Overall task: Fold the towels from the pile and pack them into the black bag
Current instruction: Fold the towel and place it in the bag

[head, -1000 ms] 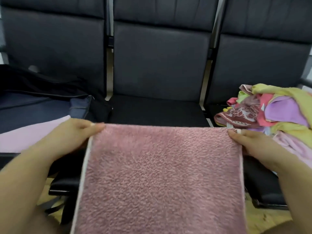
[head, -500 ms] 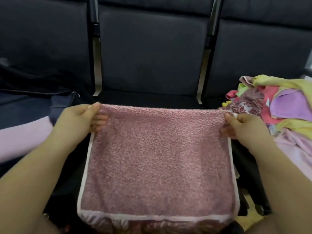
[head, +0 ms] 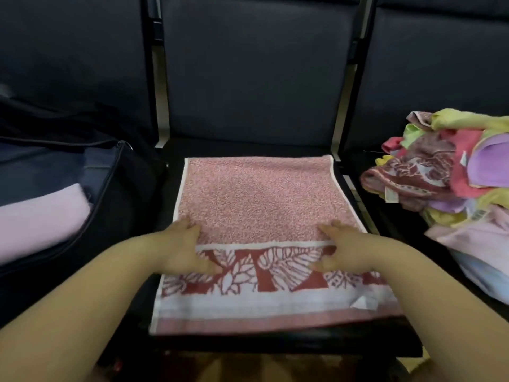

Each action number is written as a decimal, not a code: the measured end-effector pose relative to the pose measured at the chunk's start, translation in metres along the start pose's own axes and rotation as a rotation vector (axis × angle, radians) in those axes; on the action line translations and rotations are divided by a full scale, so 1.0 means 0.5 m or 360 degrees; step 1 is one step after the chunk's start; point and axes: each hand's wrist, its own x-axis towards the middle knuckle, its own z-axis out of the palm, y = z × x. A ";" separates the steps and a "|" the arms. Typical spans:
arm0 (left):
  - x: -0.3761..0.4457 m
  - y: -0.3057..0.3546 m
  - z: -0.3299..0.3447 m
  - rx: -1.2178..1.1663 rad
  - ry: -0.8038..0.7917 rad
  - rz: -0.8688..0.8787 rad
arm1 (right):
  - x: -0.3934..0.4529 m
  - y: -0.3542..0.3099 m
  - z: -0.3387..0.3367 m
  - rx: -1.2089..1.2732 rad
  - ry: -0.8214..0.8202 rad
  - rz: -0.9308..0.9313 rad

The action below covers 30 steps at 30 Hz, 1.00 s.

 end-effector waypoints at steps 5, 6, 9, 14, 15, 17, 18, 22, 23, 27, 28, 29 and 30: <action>0.029 -0.006 -0.014 -0.0115 0.0804 -0.0110 | 0.016 0.000 0.007 0.0293 0.0415 -0.0077; 0.026 -0.006 -0.017 -0.0160 0.0909 -0.0151 | 0.011 0.005 0.004 0.0354 0.0458 -0.0056; 0.012 -0.024 -0.028 -0.0253 0.0818 -0.0308 | -0.012 0.029 -0.008 0.0486 0.0478 0.0129; -0.004 -0.056 -0.025 -0.0204 0.0323 -0.0431 | -0.053 0.062 -0.012 0.0515 0.0471 0.0394; -0.008 -0.056 -0.021 -0.0212 0.0289 -0.0442 | -0.061 0.065 -0.008 0.0526 0.0407 0.0416; -0.019 -0.054 -0.012 -0.0194 0.0244 -0.0443 | -0.071 0.072 0.003 0.0578 0.0320 0.0433; -0.026 -0.053 -0.008 -0.0178 0.0222 -0.0436 | -0.076 0.076 0.008 0.0603 0.0319 0.0437; -0.055 -0.042 0.005 -0.0208 0.0205 -0.0387 | -0.097 0.086 0.028 0.0616 0.0361 0.0414; -0.060 -0.041 0.007 -0.0275 0.0200 -0.0372 | -0.101 0.089 0.033 0.0653 0.0370 0.0390; -0.075 -0.050 0.012 -0.0648 0.0176 -0.0310 | -0.113 0.092 0.051 0.0932 0.0366 0.0323; -0.079 -0.053 0.011 -0.0731 0.0163 -0.0304 | -0.115 0.090 0.053 0.0982 0.0352 0.0317; -0.084 -0.055 0.010 -0.0814 0.0156 -0.0295 | -0.117 0.089 0.054 0.1012 0.0342 0.0312; -0.088 -0.057 0.009 -0.0902 0.0169 -0.0279 | -0.117 0.088 0.054 0.1027 0.0344 0.0305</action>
